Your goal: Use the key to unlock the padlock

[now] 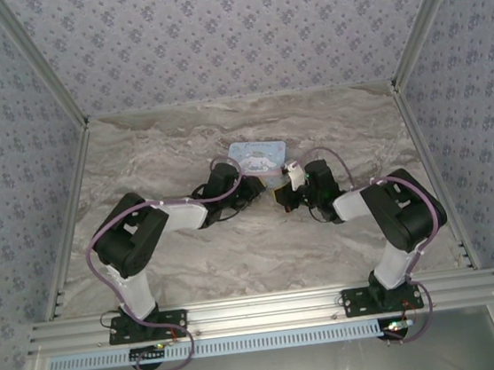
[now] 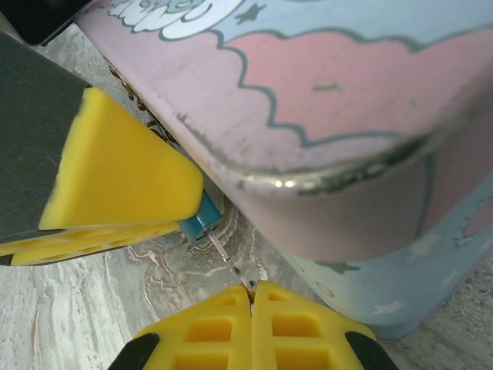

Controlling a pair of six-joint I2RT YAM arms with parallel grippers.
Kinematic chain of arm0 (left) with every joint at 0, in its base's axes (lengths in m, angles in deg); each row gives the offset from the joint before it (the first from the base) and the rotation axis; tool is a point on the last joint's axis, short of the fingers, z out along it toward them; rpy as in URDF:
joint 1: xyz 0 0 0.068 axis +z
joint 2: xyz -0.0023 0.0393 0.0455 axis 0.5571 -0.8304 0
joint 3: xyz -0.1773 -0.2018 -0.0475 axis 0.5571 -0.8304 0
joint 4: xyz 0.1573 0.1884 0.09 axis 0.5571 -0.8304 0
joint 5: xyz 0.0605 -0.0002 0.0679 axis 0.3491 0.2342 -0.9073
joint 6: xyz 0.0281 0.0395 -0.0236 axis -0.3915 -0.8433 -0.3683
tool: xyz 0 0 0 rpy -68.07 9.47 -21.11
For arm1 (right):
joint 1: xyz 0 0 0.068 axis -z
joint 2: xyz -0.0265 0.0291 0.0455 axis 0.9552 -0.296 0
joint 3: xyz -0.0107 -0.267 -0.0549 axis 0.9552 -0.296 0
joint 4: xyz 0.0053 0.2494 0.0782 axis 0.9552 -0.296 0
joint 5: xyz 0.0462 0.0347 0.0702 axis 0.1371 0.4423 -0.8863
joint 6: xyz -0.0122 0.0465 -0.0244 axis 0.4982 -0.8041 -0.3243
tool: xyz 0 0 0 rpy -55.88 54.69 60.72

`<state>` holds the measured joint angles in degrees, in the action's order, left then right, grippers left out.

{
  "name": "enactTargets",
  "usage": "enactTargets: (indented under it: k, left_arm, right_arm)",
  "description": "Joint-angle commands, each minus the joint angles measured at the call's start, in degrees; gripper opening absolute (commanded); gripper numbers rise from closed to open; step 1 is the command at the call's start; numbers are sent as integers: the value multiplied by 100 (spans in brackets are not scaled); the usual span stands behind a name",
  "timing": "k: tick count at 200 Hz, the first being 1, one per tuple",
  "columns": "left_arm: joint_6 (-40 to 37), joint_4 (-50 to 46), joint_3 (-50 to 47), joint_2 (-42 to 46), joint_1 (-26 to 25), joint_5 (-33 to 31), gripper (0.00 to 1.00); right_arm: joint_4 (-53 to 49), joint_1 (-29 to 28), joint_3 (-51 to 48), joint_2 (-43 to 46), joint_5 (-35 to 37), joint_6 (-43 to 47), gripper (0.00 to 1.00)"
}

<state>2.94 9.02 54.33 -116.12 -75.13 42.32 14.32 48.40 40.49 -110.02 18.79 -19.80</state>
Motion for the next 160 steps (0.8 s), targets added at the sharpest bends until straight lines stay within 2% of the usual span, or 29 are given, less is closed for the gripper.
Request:
enactTargets:
  k: [1, 95, 141, 160]
  left_arm:
    - [17, 7, 204, 160, -148, 575, 23]
    - [14, -69, 363, -1, -174, 650, 23]
    - [104, 47, 392, -201, -173, 595, 23]
    - [181, 190, 368, -291, -179, 575, 26]
  right_arm:
    - [496, -3, 370, -57, -264, -112, 0]
    - [542, -65, 596, -97, -400, -300, 0]
    - [828, -129, 180, -211, -229, -526, 0]
    - [904, -128, 27, -267, -182, -660, 0]
